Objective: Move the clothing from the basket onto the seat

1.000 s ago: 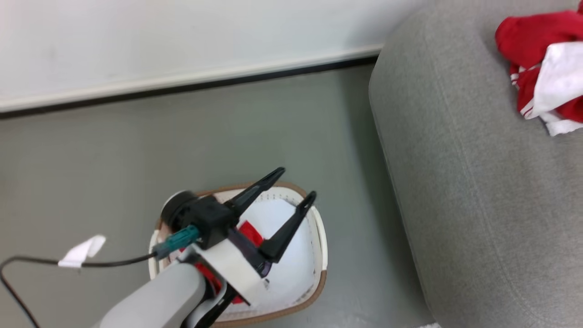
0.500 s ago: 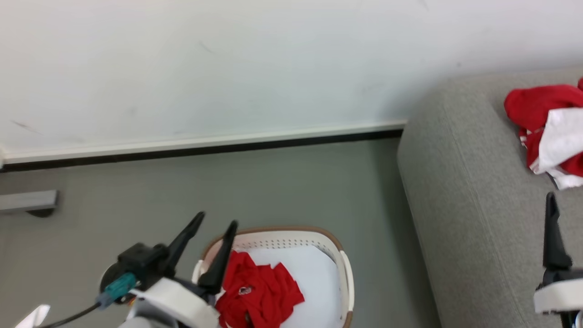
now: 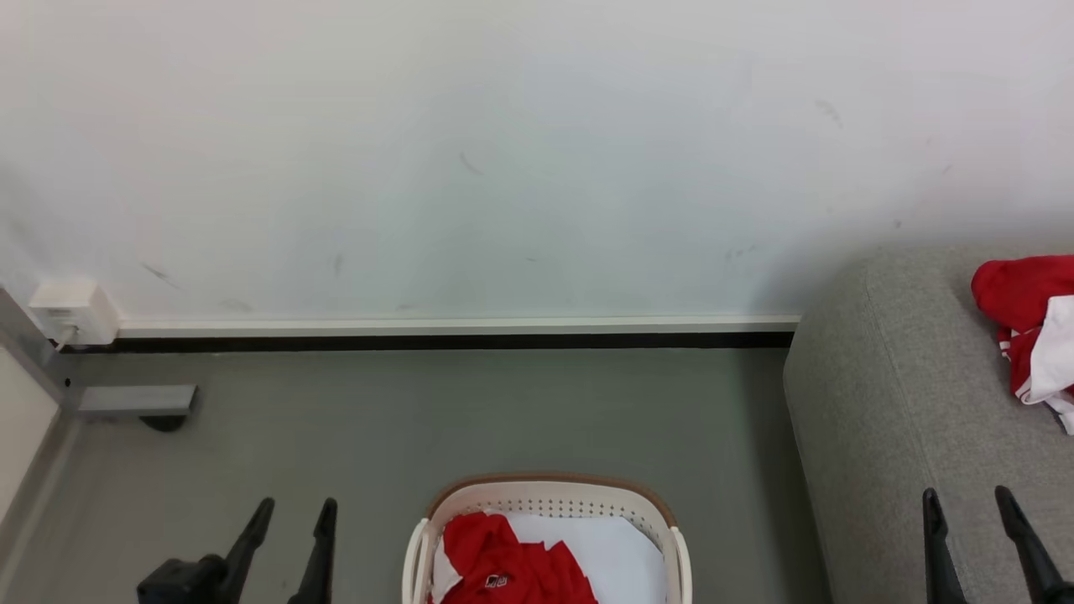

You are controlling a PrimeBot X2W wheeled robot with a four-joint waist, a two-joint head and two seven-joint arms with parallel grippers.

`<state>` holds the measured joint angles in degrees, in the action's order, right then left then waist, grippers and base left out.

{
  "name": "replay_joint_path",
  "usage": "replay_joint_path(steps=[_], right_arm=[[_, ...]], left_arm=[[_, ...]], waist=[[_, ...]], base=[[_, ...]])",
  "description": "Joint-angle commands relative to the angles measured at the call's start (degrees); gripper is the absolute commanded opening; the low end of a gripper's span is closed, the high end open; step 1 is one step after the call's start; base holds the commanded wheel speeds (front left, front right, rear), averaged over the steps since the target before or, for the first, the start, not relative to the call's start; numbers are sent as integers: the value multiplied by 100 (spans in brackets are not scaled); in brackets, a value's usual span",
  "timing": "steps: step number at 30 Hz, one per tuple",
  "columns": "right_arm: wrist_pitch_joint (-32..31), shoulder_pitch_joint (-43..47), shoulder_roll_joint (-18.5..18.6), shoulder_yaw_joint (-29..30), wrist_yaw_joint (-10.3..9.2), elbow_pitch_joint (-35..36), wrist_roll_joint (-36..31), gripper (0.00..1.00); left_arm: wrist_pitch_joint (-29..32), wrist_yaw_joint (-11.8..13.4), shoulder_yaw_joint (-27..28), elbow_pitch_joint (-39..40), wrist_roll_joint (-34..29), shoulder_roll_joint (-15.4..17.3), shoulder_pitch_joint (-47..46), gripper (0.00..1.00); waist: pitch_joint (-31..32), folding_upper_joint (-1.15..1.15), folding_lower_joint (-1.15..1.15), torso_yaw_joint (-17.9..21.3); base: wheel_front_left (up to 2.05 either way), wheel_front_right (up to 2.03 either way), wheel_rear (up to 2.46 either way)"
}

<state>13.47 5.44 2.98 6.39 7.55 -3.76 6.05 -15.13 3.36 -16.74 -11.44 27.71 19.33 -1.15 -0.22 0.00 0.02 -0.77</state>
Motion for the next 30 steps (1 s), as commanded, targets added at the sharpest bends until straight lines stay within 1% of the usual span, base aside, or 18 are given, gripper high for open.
replay_joint_path(steps=[1, 6, 12, 16, 20, 30], right_arm=[[48, 84, -4, -27, -12, -62, 22, 100], [138, 166, -6, -231, -12, -336, 226, 100], [172, 88, -6, -320, -12, -536, 311, 100], [177, 38, -7, -334, -12, -545, 313, 100], [174, 11, -7, -354, -12, -559, 339, 100], [175, -15, -8, -407, -13, -594, 352, 100]], left_arm=[[-2, -35, 86, 13, -151, -62, 97, 100], [-2, -216, 572, 80, -490, -381, 374, 100], [-2, -499, 968, 50, -842, -633, 568, 100], [-2, -674, 1134, 24, -1006, -747, 556, 100], [-2, -793, 1254, -7, -1151, -864, 521, 100], [-2, -973, 1480, -75, -1365, -1053, 506, 100]], waist=[[59, 0, -2, -49], [159, 0, -2, -61], [244, 0, -2, -26], [259, 0, -2, -26], [259, 0, -2, -27], [255, 0, -2, 13]], base=[[0, 0, 0], [0, 0, 0], [0, 0, 0], [0, 0, 0], [0, 0, 0], [0, 0, 0]])
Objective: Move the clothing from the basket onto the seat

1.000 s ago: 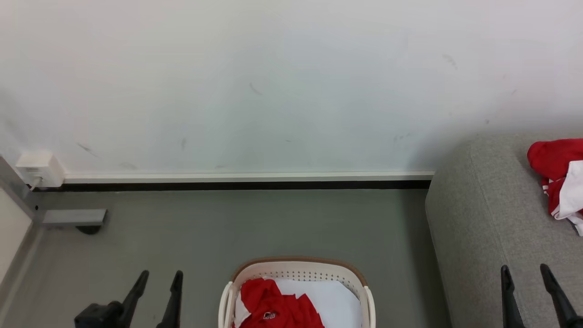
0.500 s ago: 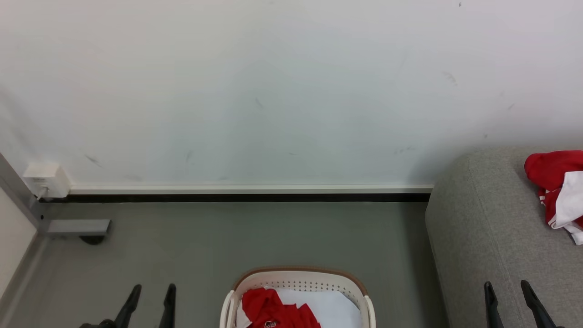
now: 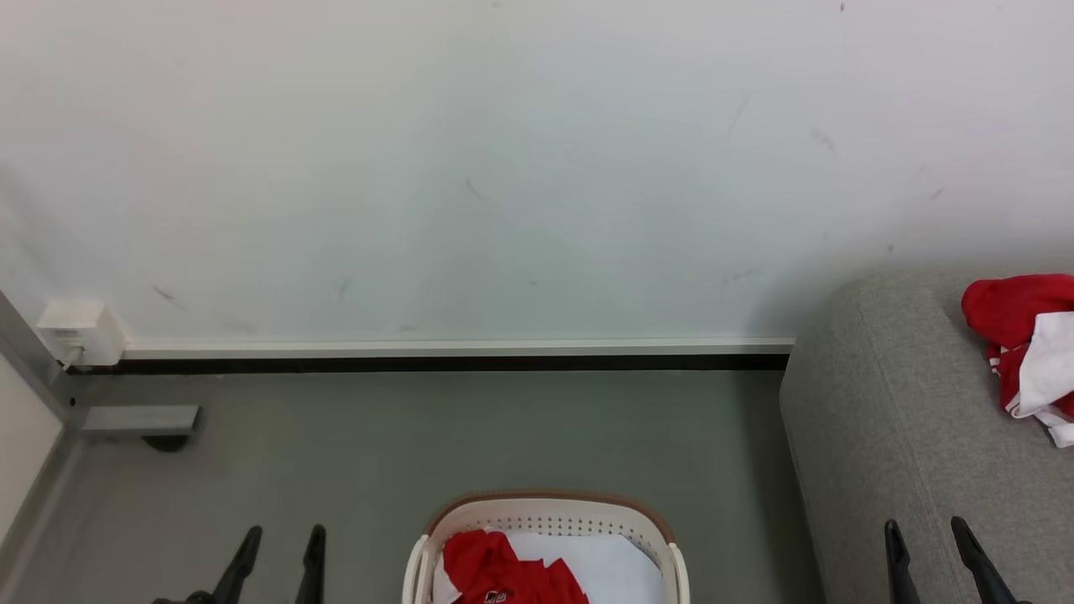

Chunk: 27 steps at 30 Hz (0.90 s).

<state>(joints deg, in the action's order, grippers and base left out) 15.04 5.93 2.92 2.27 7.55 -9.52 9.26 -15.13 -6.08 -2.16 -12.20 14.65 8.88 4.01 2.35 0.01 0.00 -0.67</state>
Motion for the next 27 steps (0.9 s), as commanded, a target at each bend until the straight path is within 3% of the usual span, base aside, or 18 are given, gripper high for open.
replay_joint_path(steps=[1, 9, 13, 20, 27], right_arm=[[19, -67, -2, -1, -13, -12, 29, 100], [20, -135, -1, -26, -13, 93, 34, 100], [19, -283, 0, -45, -13, 202, -20, 100], [9, -771, -2, -70, -13, 513, -126, 100], [9, -1338, -4, -108, -13, 866, -179, 100]], left_arm=[[-2, -35, 34, 1, -81, -22, -17, 100], [-2, -90, -105, -59, -231, -74, -165, 100], [32, -126, -457, -333, -247, -68, -489, 100], [775, -139, -1194, -1123, -319, -208, -1507, 100], [1714, -133, -1559, -2231, -144, -344, -2403, 100]], waist=[[-7, -1, 0, 7], [-138, -1, 0, 86], [-374, -1, 0, 196], [-1124, -1, 0, 541], [-1910, -1, 0, 985]], base=[[0, 0, 0], [0, 0, 0], [0, 0, 0], [0, 0, 0], [0, 0, 0]])
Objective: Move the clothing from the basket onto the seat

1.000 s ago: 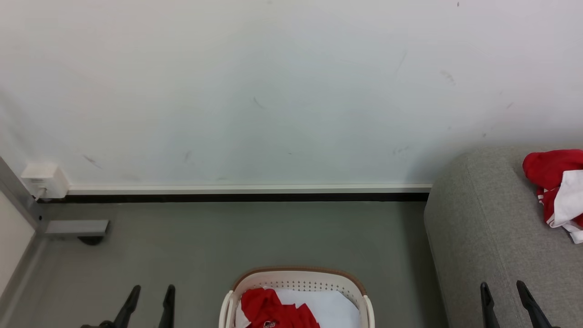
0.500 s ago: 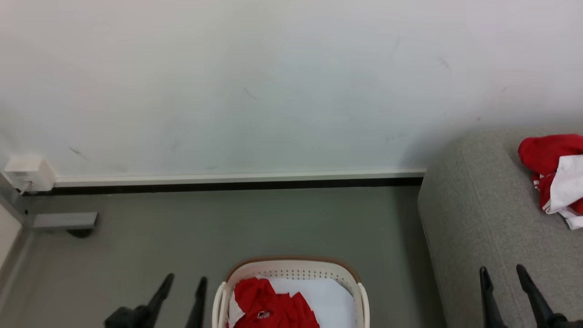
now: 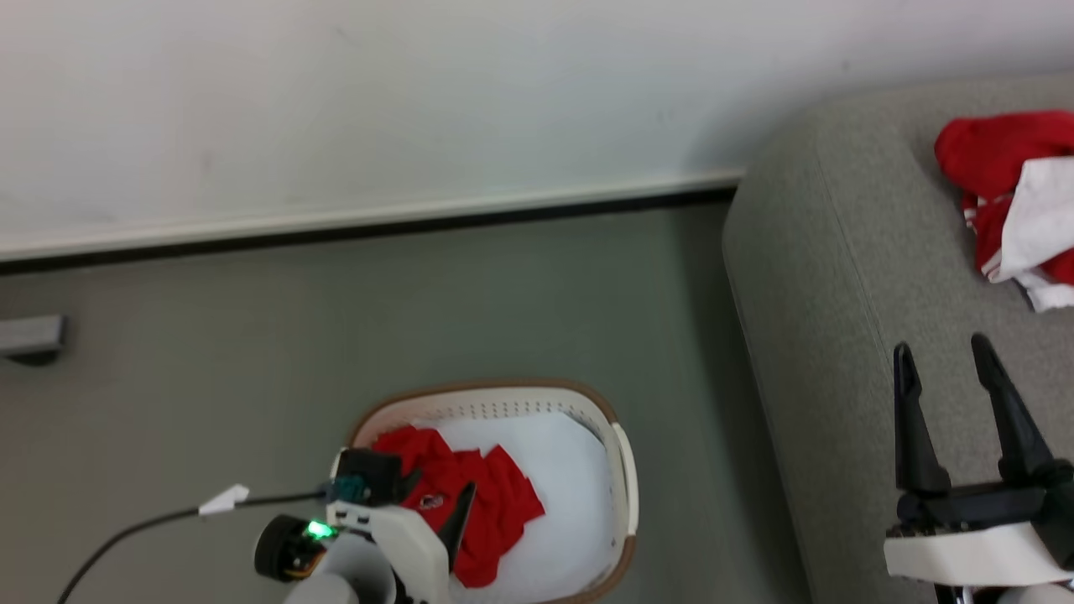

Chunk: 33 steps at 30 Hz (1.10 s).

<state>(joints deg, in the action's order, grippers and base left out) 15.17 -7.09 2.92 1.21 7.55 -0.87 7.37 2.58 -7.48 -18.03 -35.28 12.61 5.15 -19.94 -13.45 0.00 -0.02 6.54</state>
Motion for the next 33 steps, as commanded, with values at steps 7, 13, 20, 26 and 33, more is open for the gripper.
replay_joint_path(steps=[7, 13, 20, 26, 33], right_arm=[[-4, -517, -2, -120, -13, 425, 100, 100], [-5, -815, -4, -213, -13, 678, 181, 100], [-4, -1087, -3, -392, -13, 964, 280, 100], [-4, -1153, -2, -471, -13, 1172, 263, 100], [-4, -1151, -3, -557, -13, 1340, 304, 100]], left_arm=[[410, 113, -21, -892, 35, -7, -880, 100], [546, 295, -104, -1643, -105, -7, -1486, 100], [474, 493, -133, -2280, -201, 96, -2096, 100], [371, 608, -188, -2689, -299, 241, -2512, 100], [302, 692, -340, -3043, -409, 388, -2898, 100]], waist=[[-1291, 0, 2, 529], [-1924, 0, 2, 666], [-2557, 0, 2, 805], [-2915, 0, 2, 857], [-3171, 0, 2, 937]], base=[[0, 0, 0], [0, 0, 0], [0, 0, 0], [0, 0, 0], [0, 0, 0]])
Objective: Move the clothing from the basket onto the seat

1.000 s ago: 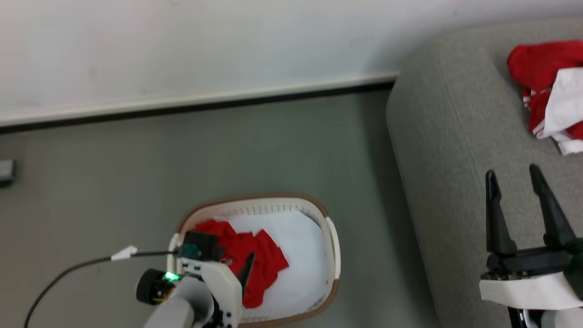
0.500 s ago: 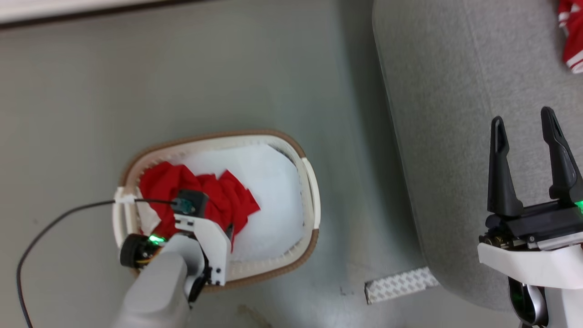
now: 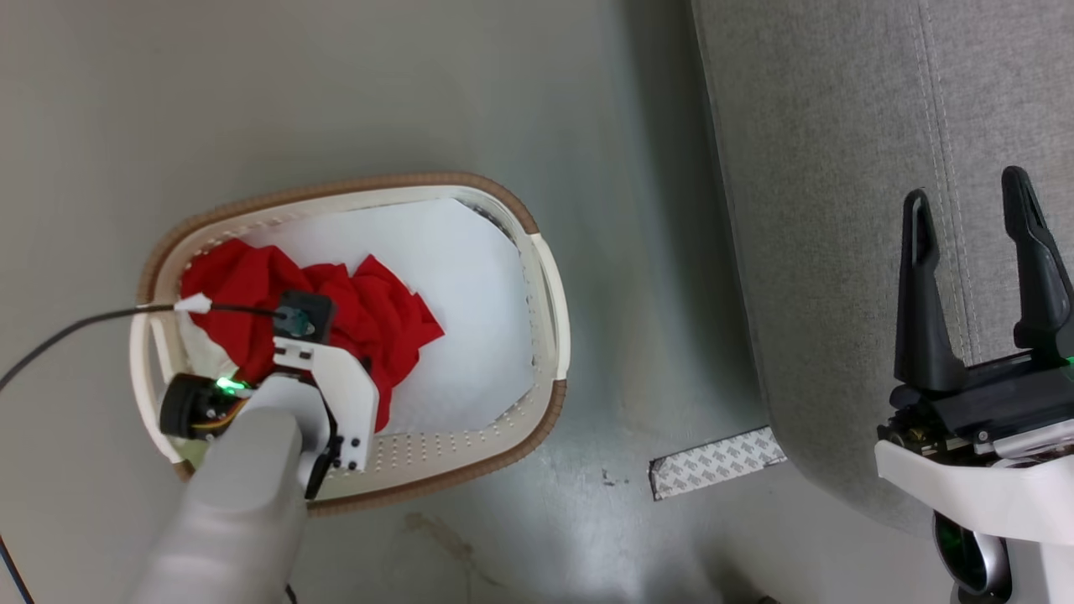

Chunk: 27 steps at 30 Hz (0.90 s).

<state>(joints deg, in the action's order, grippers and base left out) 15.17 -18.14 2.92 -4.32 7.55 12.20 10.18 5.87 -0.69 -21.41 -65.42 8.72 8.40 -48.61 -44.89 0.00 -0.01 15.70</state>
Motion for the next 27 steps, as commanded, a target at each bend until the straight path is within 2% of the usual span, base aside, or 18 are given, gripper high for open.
replay_joint_path(steps=[1, 11, 13, 15, 27], right_arm=[[-4, -37, -2, -15, -13, 39, 26, 100], [-4, -40, -3, -63, -13, 71, 70, 100], [-4, -47, -3, -62, -13, 72, 93, 100], [-4, -55, -3, -65, -14, 66, 120, 100], [-4, -46, -2, 13, -13, -85, 185, 100]], left_arm=[[-32, 14, -25, -65, -28, 74, -68, 100], [-188, -20, -310, -387, -223, 102, -361, 100], [-239, -25, -378, -420, -267, 103, -393, 44], [-268, -46, -464, -460, -327, 106, -401, 0], [-626, -148, -545, -561, -168, -42, -402, 0]], waist=[[-48, 0, 1, 29], [-205, 0, 1, 132], [-219, 0, 1, 139], [-228, 0, 1, 144], [127, 0, 1, 2]], base=[[0, 0, 0], [0, 0, 0], [0, 0, 0], [0, 0, 0], [0, 0, 0]])
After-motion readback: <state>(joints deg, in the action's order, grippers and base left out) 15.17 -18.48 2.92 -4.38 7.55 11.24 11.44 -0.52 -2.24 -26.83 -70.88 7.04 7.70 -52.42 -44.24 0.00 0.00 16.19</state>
